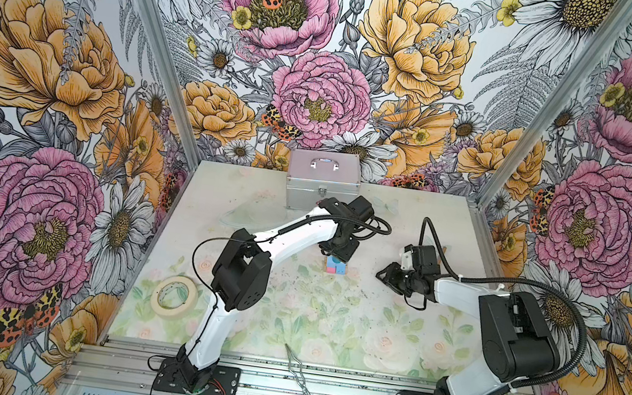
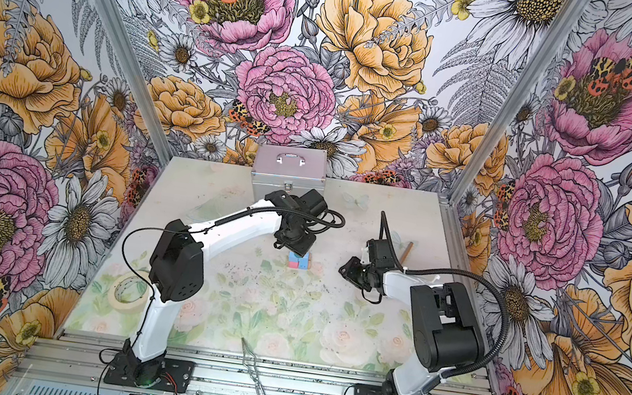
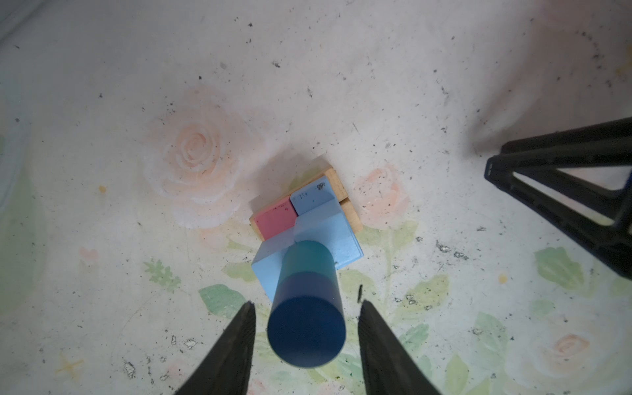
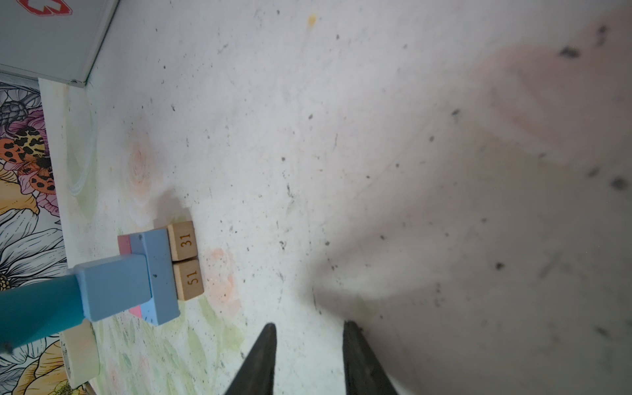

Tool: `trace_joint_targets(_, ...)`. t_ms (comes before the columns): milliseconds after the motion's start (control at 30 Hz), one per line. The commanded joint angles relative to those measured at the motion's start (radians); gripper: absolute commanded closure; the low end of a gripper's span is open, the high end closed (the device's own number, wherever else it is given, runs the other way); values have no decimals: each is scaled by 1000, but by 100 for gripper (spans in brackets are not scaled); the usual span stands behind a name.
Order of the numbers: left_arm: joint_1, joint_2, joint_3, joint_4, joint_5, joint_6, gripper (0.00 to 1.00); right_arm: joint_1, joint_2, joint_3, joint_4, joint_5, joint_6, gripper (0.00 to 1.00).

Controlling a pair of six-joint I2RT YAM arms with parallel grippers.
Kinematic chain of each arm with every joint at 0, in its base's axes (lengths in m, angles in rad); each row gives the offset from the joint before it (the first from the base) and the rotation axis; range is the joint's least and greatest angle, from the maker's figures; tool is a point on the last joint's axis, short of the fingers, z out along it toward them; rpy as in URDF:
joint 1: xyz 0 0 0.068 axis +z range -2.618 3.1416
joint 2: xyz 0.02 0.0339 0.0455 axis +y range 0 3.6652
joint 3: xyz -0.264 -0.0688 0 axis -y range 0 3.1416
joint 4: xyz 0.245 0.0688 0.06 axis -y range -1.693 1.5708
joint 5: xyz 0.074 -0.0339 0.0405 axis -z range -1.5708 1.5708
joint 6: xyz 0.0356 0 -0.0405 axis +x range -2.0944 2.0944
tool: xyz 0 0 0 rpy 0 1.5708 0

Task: Build the wood block tower

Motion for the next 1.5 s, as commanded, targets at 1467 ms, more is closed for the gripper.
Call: trace_joint_targets(1467, 201, -639, -581, 616, 137, -166, 25, -13, -80, 30, -135, 67, -9, 54)
